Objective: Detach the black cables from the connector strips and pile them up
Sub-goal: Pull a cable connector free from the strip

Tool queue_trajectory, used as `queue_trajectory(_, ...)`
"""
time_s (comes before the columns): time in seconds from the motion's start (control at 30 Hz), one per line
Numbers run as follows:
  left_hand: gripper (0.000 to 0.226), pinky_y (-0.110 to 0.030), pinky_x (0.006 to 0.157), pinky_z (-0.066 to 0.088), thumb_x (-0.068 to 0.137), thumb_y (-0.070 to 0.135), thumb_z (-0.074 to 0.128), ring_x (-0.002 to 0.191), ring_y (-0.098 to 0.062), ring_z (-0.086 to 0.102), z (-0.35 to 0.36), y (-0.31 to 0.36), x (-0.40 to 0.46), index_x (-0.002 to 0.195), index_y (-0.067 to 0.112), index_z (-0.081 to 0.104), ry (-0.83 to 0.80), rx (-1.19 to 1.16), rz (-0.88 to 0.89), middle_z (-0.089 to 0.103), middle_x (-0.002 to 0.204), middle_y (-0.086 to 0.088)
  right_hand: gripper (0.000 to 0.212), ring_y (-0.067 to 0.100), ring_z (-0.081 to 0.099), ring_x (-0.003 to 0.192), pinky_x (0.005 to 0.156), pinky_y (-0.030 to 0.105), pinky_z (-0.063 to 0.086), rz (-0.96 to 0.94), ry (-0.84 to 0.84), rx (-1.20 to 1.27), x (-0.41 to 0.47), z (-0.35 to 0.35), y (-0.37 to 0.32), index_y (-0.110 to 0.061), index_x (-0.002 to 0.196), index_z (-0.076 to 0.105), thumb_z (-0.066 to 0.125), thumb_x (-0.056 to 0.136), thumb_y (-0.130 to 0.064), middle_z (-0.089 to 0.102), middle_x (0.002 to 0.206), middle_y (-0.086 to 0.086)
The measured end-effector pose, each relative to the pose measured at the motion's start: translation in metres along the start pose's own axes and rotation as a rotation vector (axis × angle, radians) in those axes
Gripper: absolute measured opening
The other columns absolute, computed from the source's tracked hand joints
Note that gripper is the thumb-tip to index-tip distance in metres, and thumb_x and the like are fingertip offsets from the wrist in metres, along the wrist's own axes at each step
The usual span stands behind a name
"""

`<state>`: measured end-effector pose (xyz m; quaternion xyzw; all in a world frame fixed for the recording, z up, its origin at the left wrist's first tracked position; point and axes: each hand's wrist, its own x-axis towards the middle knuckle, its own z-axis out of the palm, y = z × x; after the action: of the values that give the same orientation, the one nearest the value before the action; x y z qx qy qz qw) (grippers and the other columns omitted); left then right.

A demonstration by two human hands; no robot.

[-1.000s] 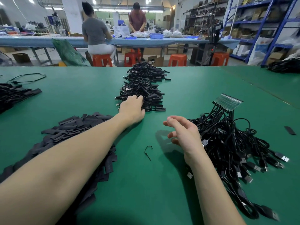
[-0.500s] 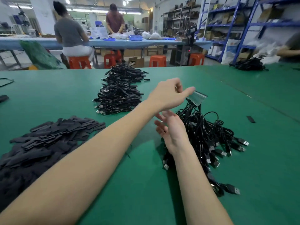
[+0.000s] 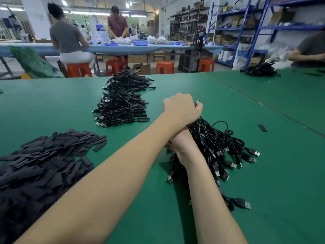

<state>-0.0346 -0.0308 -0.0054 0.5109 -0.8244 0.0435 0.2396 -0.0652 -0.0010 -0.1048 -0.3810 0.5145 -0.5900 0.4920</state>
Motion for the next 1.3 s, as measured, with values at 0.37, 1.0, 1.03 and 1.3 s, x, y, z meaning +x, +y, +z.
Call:
queue_trajectory(0.37,0.053,-0.034,0.070,0.039,0.104,0.042,0.038,0.074,-0.031,0.051,0.010,-0.026,0.009,0.057,0.017,0.039,-0.107,-0.338,-0.083,0.049,0.066,-0.003,0.022,0.007,0.070,0.061,0.058,0.024,0.055,0.088,-0.275,-0.269,-0.029,-0.005,-0.031,-0.018,0.094,0.065,0.065,0.077,-0.032,0.076,0.074,-0.007)
queue_trajectory(1.0,0.071,-0.022,0.067,0.057,0.104,0.049,0.044,0.071,-0.015,0.069,-0.067,-0.155,-0.090,0.152,0.000,0.028,0.105,-1.359,-0.436,0.072,0.083,-0.003,0.023,0.009,0.059,0.063,0.051,0.016,0.044,-0.144,-0.085,0.021,-0.064,0.002,-0.085,-0.016,0.114,0.070,0.068,0.096,-0.030,0.077,0.091,-0.002)
queue_trajectory(1.03,0.070,-0.034,0.095,0.055,0.103,0.049,0.046,0.108,-0.026,0.069,-0.068,-0.160,-0.098,0.153,0.003,0.030,0.099,-1.415,-0.451,0.072,0.118,-0.012,0.019,0.008,0.057,0.062,0.050,0.016,0.042,-0.178,-0.035,0.024,-0.064,0.004,-0.085,-0.018,0.111,0.070,0.068,0.096,-0.030,0.076,0.087,-0.004)
queue_trajectory(1.3,0.073,-0.046,0.120,0.021,0.092,0.043,0.061,0.146,-0.037,0.018,-0.063,-0.179,-0.140,0.154,0.013,0.036,-0.121,-1.609,-0.541,0.021,0.158,-0.019,0.029,-0.001,0.062,0.070,0.069,0.023,0.047,-0.245,0.017,-0.324,-0.063,0.021,-0.079,-0.034,0.110,0.069,0.055,0.097,-0.056,0.075,0.099,-0.017)
